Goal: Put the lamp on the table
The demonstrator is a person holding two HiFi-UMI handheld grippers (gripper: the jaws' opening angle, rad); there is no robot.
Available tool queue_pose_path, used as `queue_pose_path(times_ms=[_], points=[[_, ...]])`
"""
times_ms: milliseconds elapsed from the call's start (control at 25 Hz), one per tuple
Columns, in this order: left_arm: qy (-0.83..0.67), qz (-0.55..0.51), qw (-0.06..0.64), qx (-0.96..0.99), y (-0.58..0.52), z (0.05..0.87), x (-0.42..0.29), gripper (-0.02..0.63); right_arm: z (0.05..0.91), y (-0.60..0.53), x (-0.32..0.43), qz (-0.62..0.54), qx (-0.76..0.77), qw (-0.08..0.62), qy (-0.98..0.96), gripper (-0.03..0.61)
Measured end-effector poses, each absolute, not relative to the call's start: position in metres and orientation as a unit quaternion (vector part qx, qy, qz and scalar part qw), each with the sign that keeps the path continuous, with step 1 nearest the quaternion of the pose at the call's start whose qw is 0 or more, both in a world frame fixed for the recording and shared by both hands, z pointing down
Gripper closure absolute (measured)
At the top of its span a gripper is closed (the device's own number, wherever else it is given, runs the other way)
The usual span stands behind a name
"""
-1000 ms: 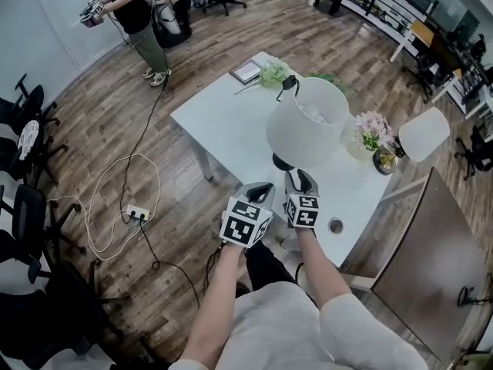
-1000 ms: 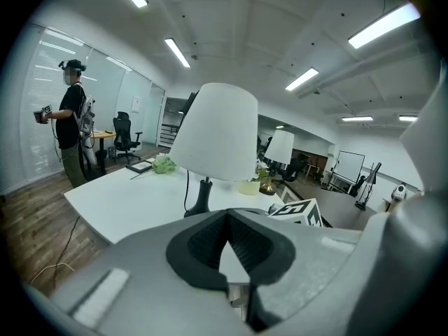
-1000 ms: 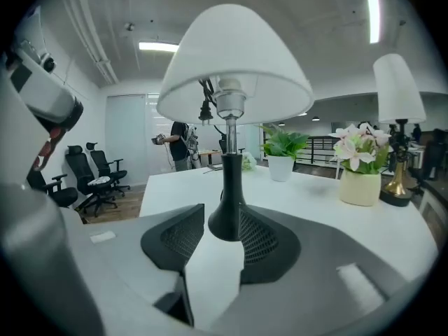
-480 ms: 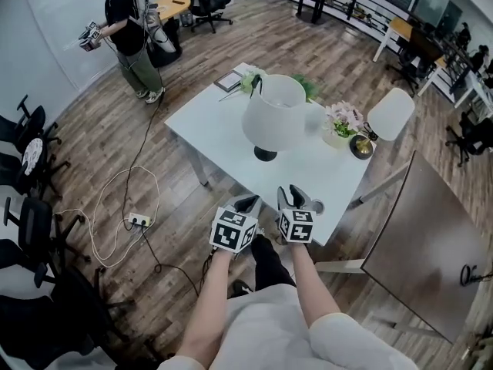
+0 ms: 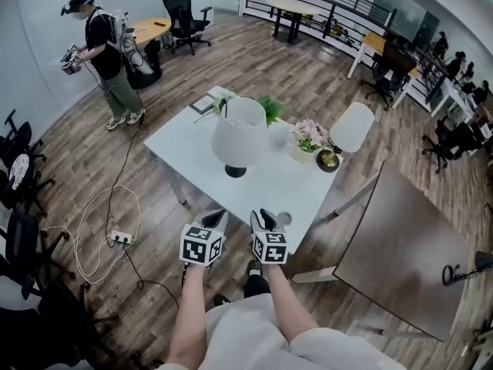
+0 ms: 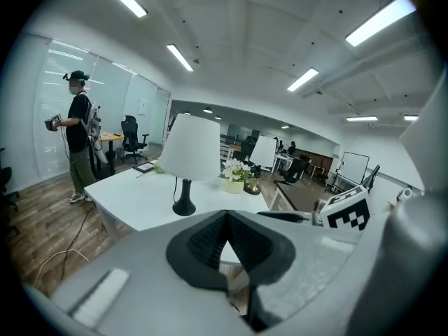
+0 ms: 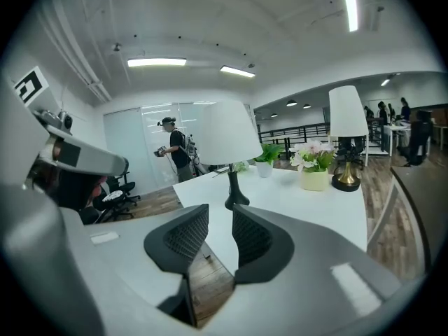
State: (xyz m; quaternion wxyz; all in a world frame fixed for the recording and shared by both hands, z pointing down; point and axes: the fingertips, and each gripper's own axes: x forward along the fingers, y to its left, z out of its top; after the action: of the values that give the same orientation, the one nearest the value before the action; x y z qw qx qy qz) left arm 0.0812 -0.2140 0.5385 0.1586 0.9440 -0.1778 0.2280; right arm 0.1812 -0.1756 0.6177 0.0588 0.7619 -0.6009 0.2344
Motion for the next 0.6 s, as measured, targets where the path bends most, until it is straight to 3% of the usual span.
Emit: queue_pose_path(times_ms=[320, 600], points=[[-0.178, 0.215, 0.155, 0.948, -0.199, 0.536, 0.078, 0.614, 0.614, -0.143, 0.178, 0.222, 0.763, 0.075, -0.602, 0.469], [-0.131, 0.243, 0.096, 0.956, -0.199, 0.527, 0.089, 0.614, 0.606, -0.127, 0.192, 0.218, 0.777, 0.067, -0.587, 0.488]])
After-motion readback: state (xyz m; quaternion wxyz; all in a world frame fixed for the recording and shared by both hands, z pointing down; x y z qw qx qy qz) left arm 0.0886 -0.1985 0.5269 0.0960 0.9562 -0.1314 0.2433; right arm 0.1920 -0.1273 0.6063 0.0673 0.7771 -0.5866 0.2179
